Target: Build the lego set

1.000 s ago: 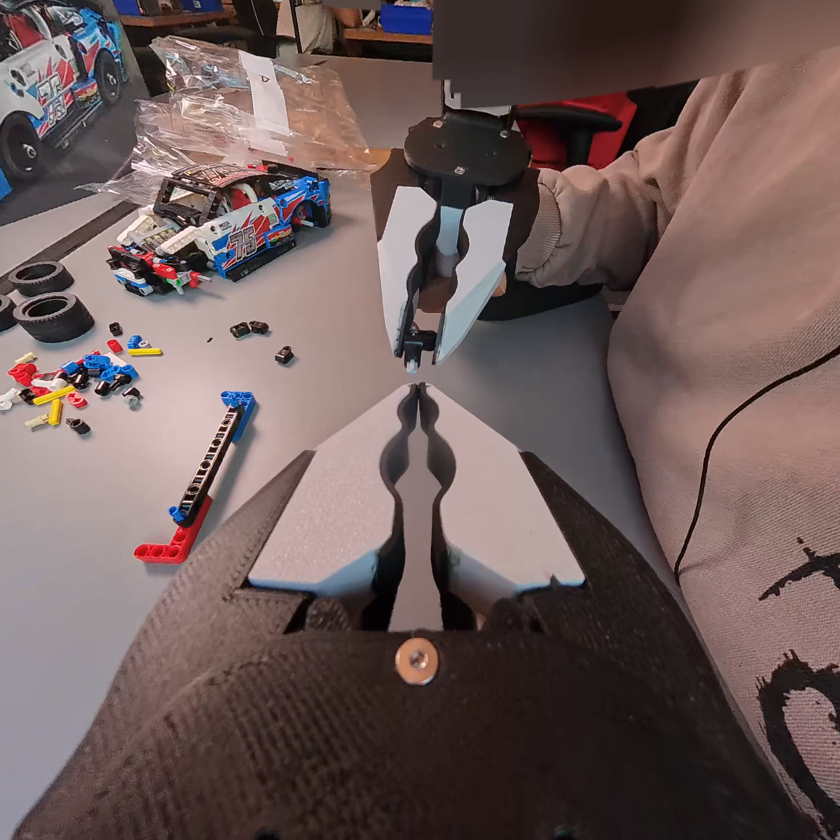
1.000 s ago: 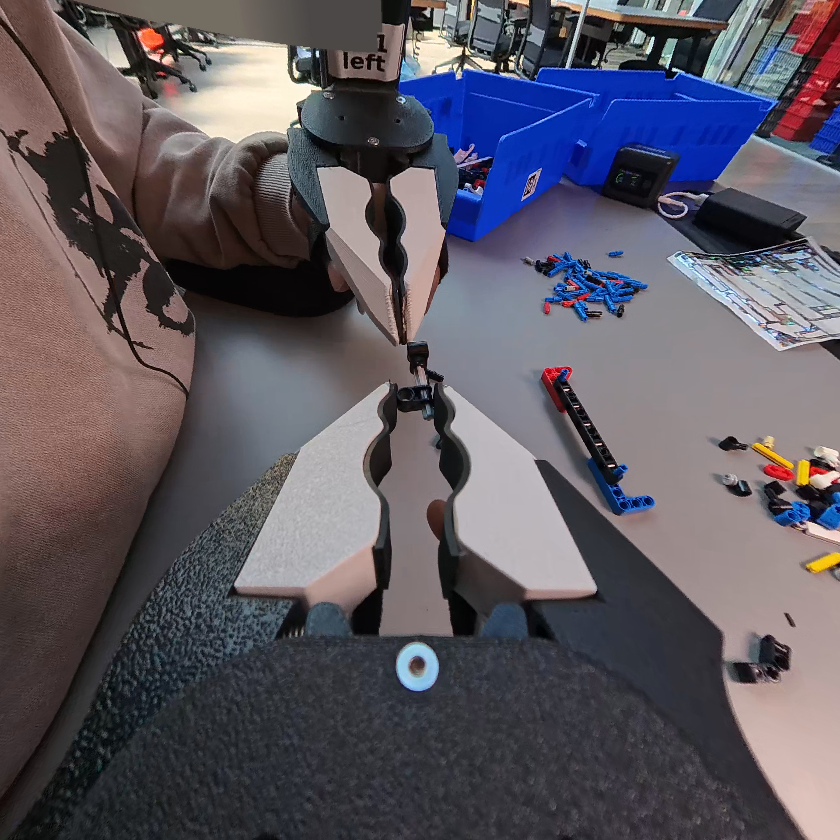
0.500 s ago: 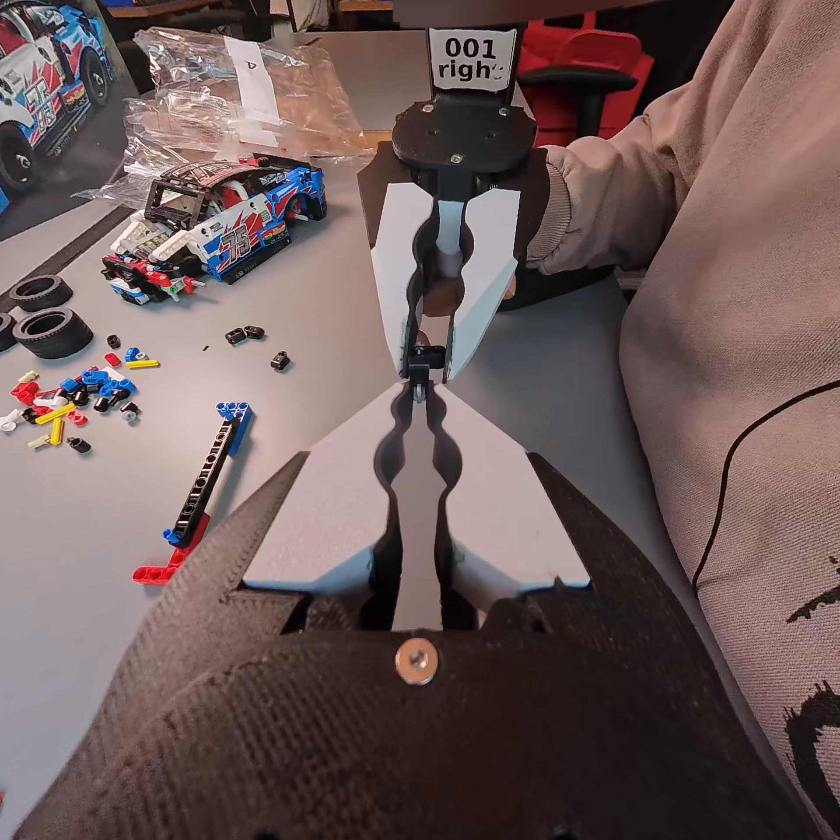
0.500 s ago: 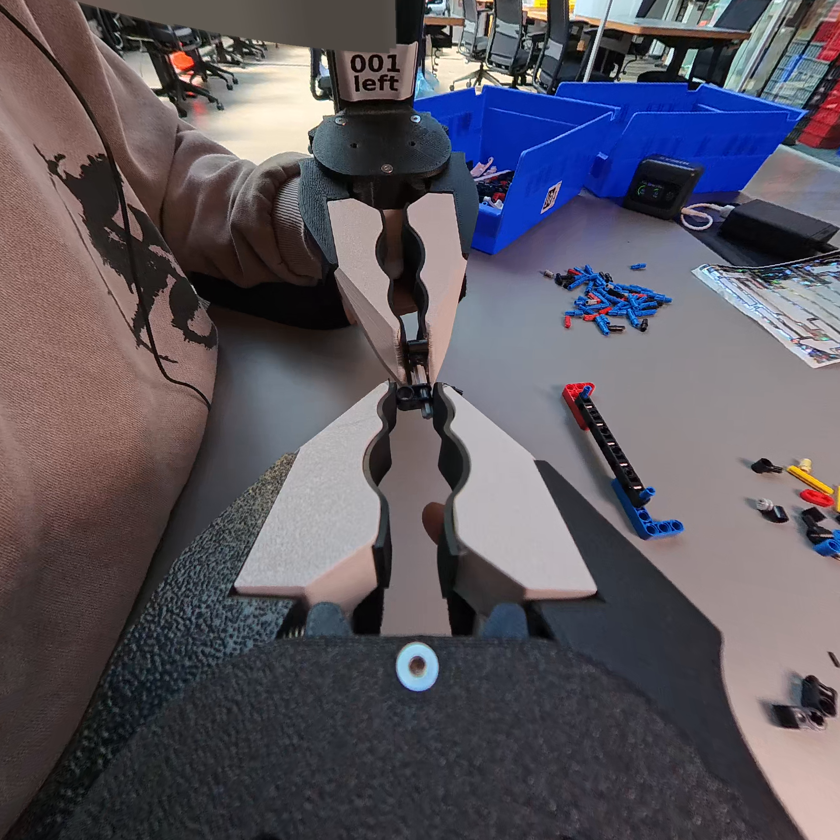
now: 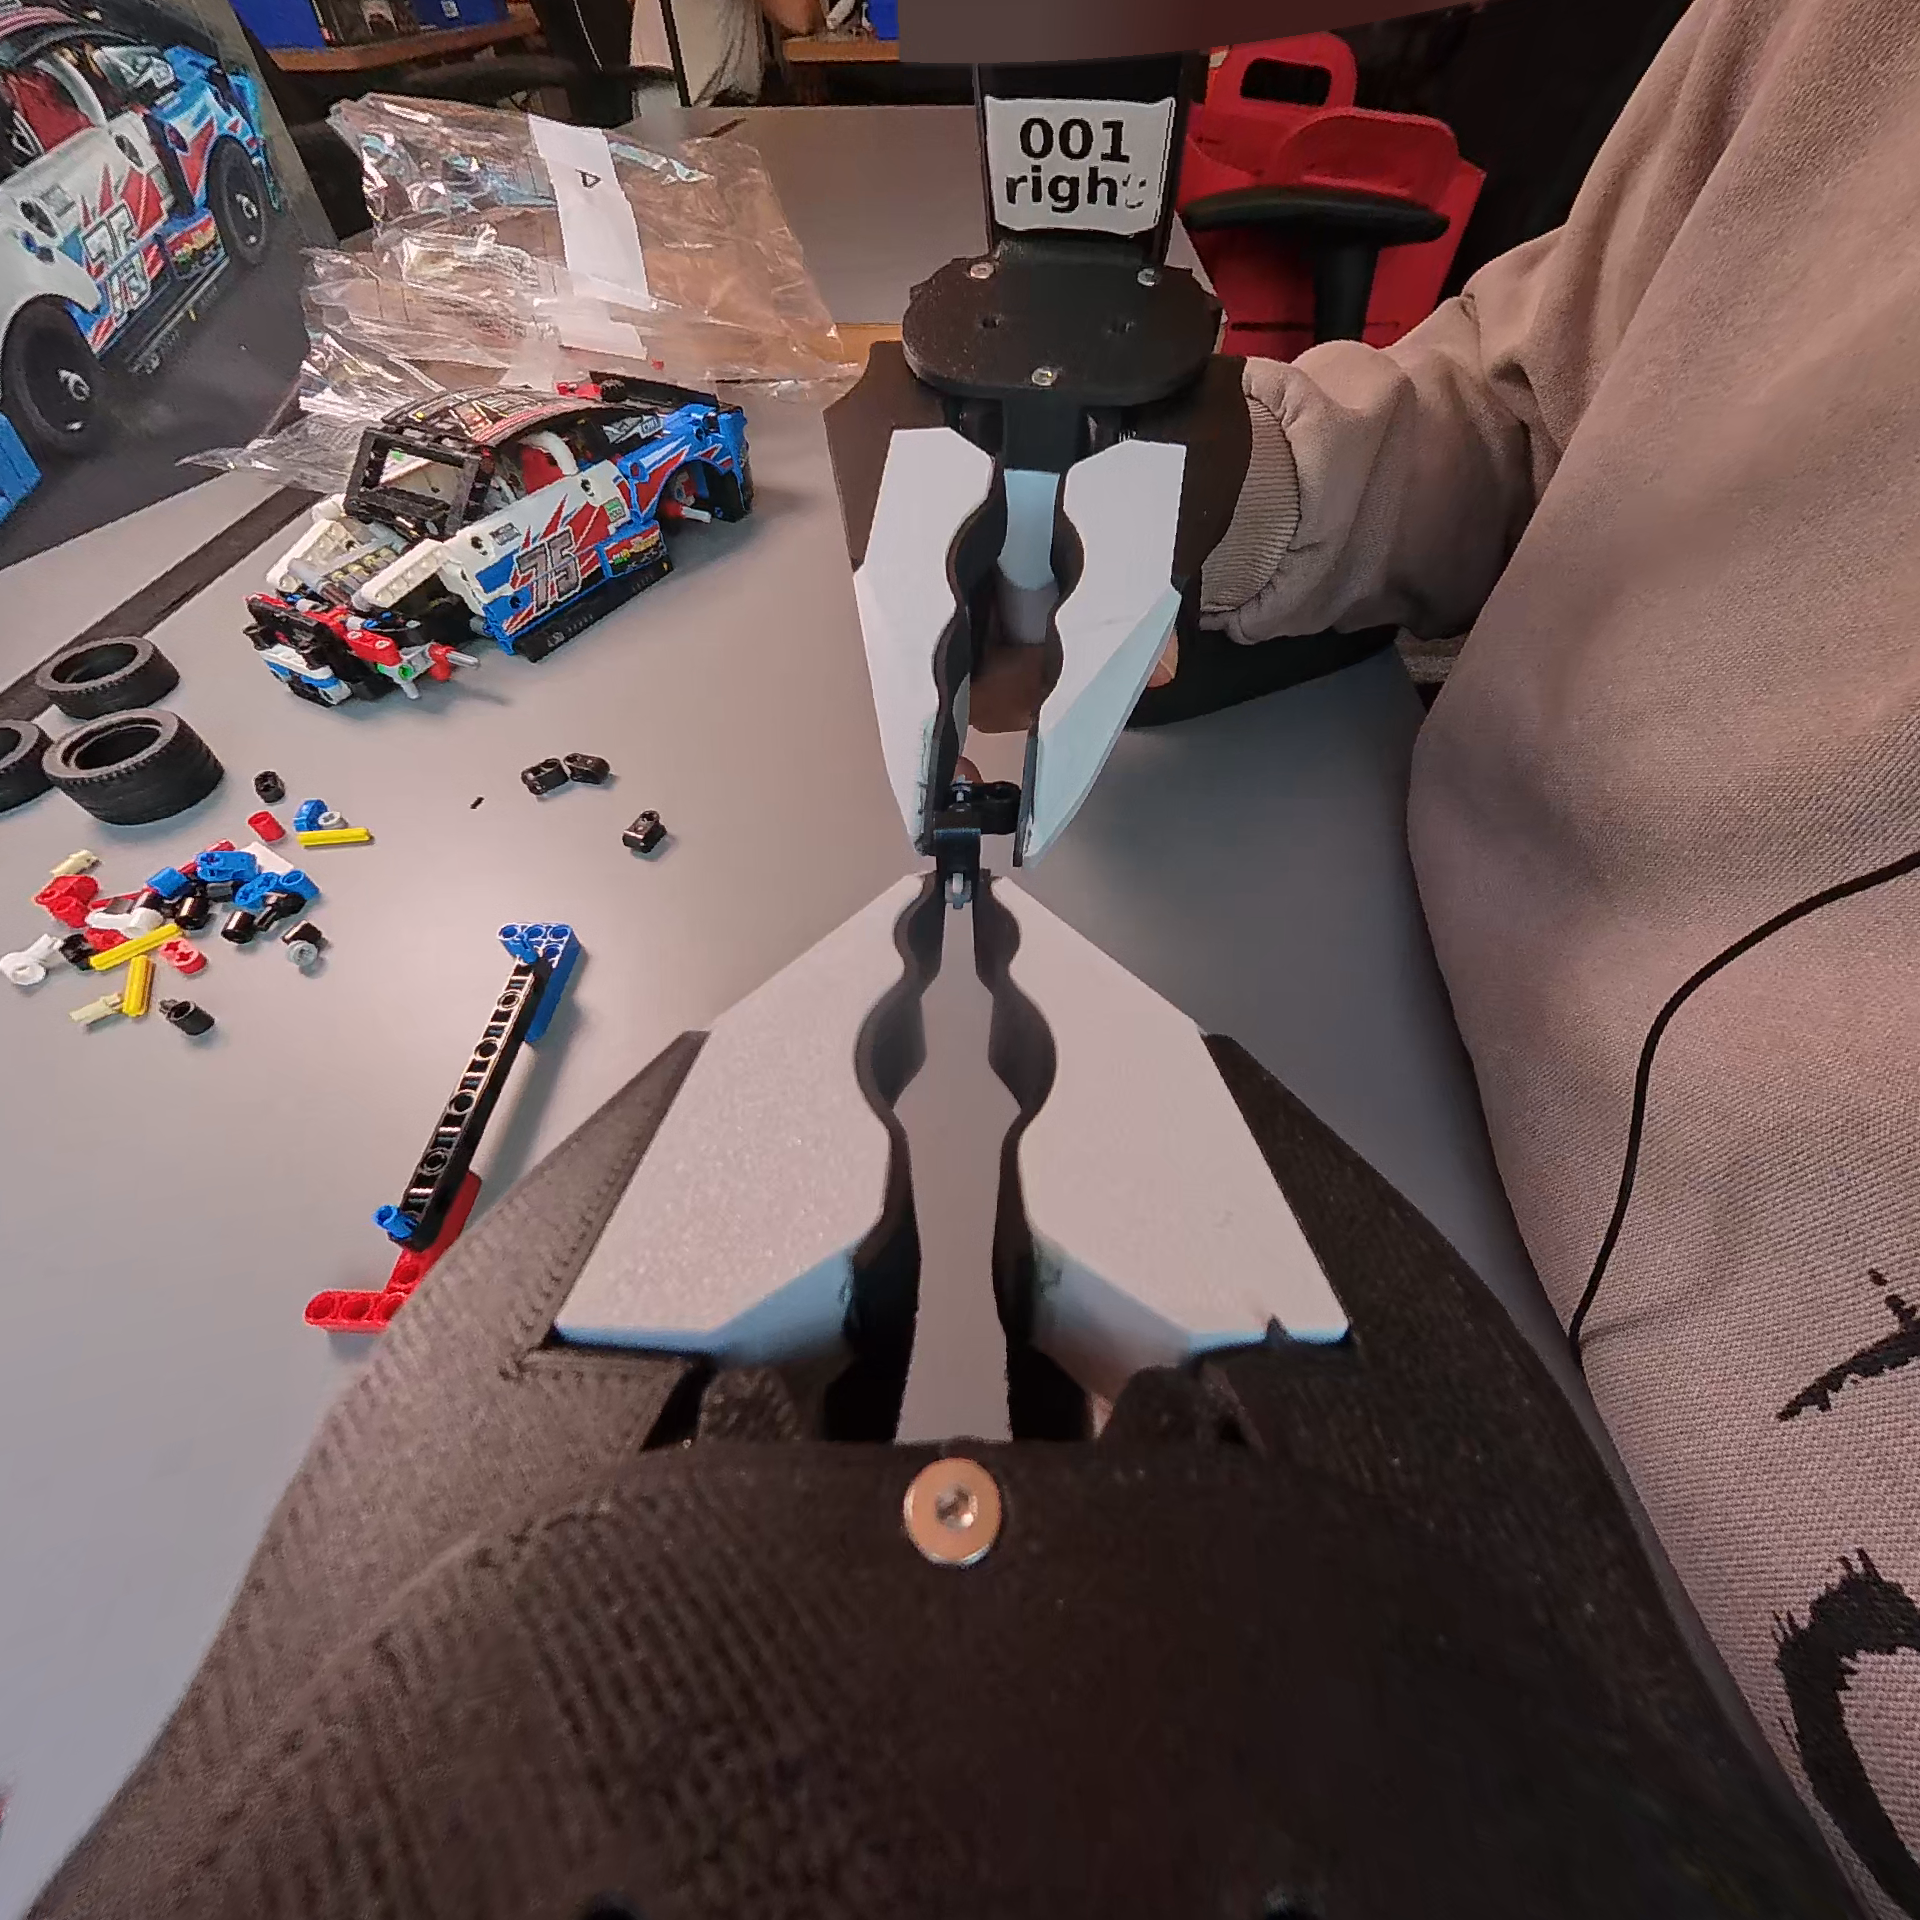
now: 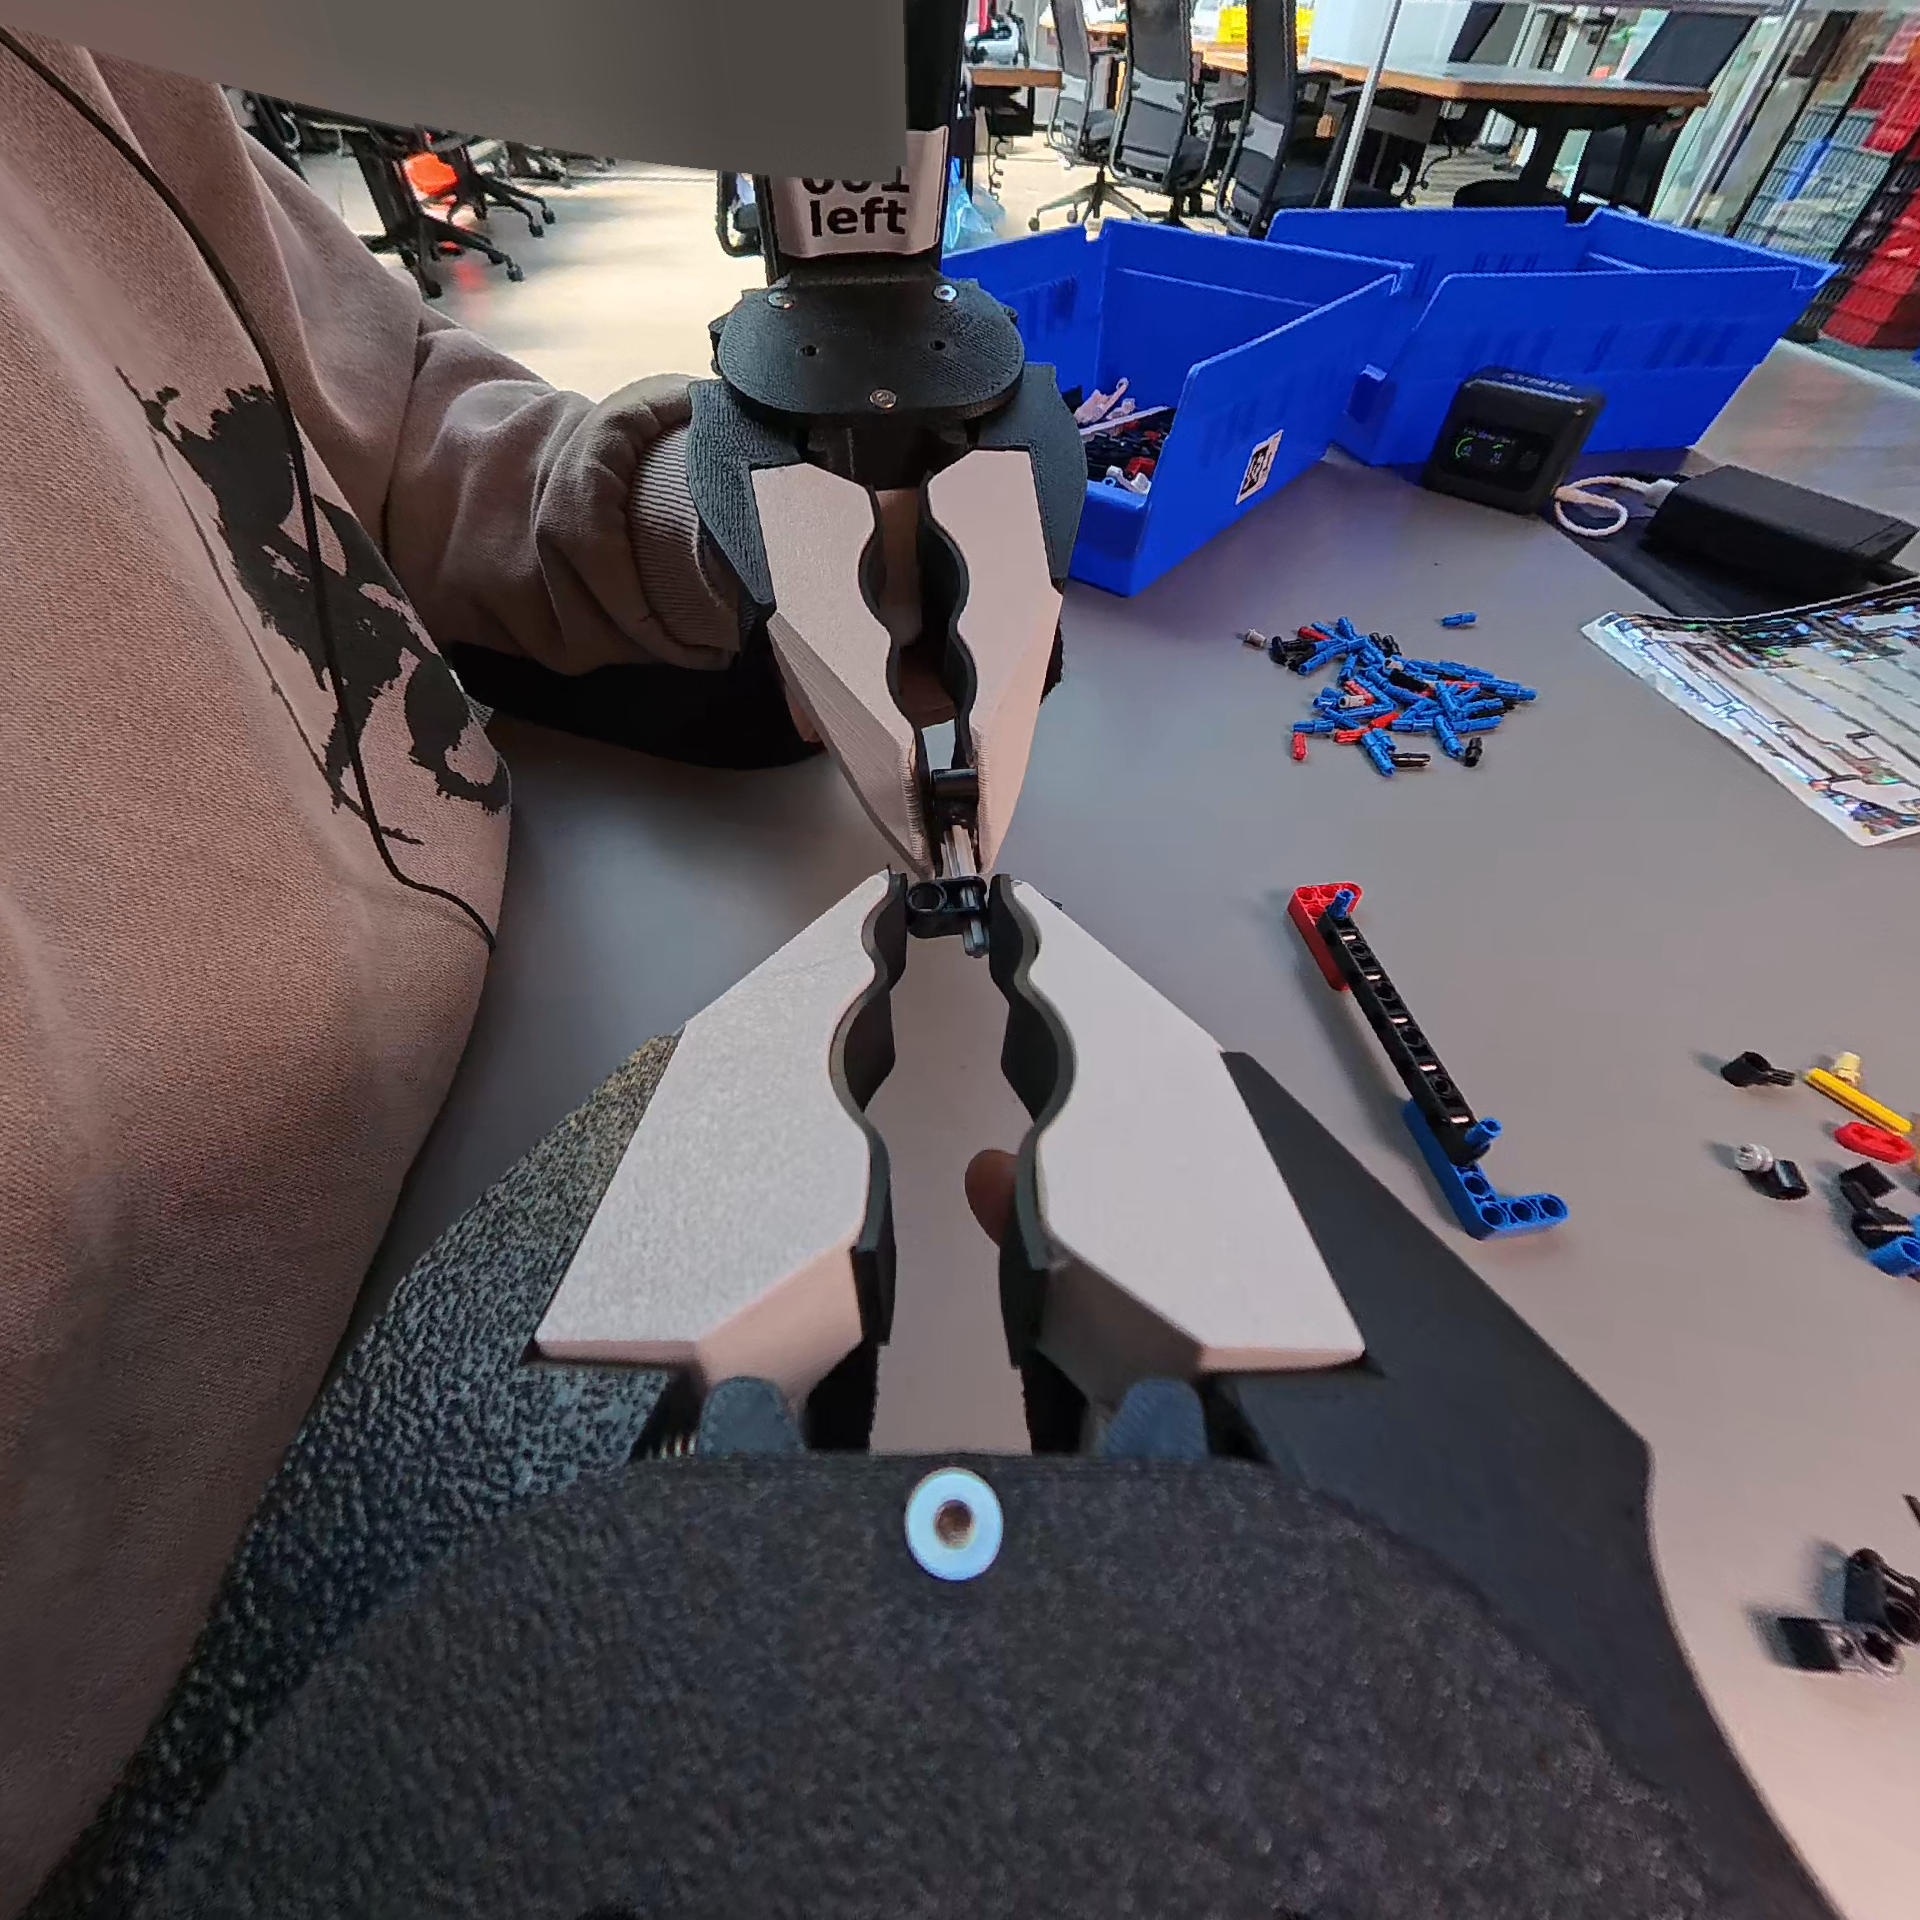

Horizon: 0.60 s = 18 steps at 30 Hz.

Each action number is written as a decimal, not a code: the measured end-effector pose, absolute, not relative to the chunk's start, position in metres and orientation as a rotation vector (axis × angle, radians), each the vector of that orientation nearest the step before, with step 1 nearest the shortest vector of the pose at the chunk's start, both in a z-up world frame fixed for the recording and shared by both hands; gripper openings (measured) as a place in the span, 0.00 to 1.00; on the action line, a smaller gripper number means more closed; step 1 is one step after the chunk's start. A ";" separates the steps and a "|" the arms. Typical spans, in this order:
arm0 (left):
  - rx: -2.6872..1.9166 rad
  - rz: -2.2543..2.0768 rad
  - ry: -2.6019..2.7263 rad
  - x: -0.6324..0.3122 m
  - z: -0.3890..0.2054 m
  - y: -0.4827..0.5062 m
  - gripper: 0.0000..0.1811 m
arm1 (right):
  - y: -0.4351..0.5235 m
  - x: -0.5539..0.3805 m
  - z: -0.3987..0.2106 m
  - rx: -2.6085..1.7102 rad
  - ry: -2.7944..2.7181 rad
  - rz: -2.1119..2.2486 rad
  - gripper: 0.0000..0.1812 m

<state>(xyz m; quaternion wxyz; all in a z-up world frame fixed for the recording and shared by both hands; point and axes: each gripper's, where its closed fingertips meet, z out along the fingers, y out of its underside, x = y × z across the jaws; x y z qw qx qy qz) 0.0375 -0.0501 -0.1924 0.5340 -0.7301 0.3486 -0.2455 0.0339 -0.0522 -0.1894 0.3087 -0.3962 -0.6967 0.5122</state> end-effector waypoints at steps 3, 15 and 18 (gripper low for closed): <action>-1.738 -0.585 0.830 0.037 -0.192 -0.050 0.03 | -0.052 0.034 -0.189 -1.049 -1.838 1.357 0.08; -1.705 -0.570 0.736 0.015 -0.179 -0.048 0.00 | -0.034 0.039 -0.192 -1.091 -1.815 1.305 0.08; -1.713 -0.520 0.769 0.015 -0.184 -0.049 0.00 | -0.051 0.041 -0.184 -1.006 -1.832 1.353 0.08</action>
